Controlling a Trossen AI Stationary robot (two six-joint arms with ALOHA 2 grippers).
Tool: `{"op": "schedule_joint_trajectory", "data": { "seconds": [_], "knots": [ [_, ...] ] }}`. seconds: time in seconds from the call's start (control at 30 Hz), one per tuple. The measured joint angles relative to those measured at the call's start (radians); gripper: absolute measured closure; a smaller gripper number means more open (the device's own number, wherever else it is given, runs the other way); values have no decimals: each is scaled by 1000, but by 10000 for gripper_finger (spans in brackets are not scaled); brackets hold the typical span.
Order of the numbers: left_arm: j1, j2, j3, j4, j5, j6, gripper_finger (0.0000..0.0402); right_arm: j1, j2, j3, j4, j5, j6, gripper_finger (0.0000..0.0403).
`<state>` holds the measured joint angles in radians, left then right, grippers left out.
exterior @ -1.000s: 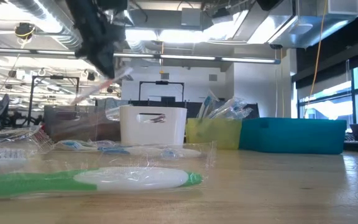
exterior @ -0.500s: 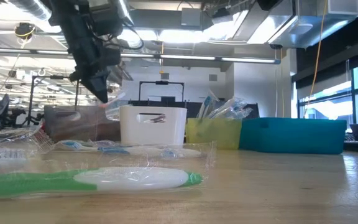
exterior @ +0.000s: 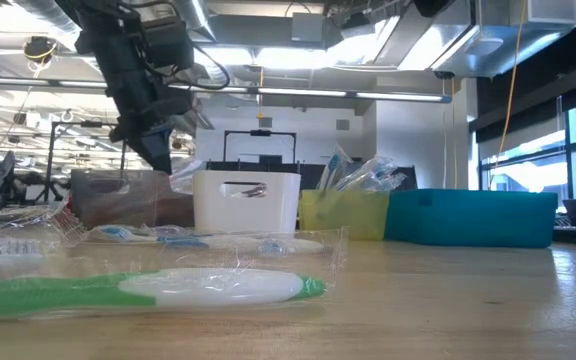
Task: Pick & Place Toothbrushes
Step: Put the orange toothbrush into the black bin, then put the blue toothbrush into the yellow bin
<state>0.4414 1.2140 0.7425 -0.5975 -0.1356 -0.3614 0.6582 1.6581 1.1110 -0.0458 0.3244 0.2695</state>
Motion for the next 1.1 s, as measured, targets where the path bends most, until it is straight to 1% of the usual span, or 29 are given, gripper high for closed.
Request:
{"op": "schedule_joint_trajectory", "data": {
  "seconds": [0.13, 0.3, 0.5, 0.57, 0.7, 0.87, 0.93, 0.97, 1.03, 1.1],
  "knots": [
    [-1, 0, 3, 7, 0, -3, 364, 0, 9, 0, -3, -1, 4, 306],
    [-1, 0, 3, 12, 0, -76, 320, 0, 22, 0, -6, -1, 3, 287],
    [-1, -1, 3, 11, 36, -80, 264, -3, 40, 0, 6, -4, 9, 266],
    [-1, -14, 3, 11, 49, -56, 252, -3, 44, 1, 1, -3, 8, 260],
    [-1, -60, 5, 11, 49, 12, 237, -3, 45, 0, 2, -3, 7, 249],
    [-1, -170, 5, 10, 50, 14, 238, -3, 45, 0, 8, -3, 0, 238],
    [-7, -226, 5, 11, 84, -28, 242, -3, 45, 0, 8, -3, 0, 234],
    [-13, -256, 5, 17, 124, -74, 244, -3, 45, 0, 8, -3, -1, 232],
    [-36, -316, 5, 26, 241, -152, 247, -3, 45, 0, 7, -2, -1, 229],
    [-76, -368, 5, 36, 342, -197, 249, -3, 45, 0, 8, 0, -10, 226]
  ]
}}
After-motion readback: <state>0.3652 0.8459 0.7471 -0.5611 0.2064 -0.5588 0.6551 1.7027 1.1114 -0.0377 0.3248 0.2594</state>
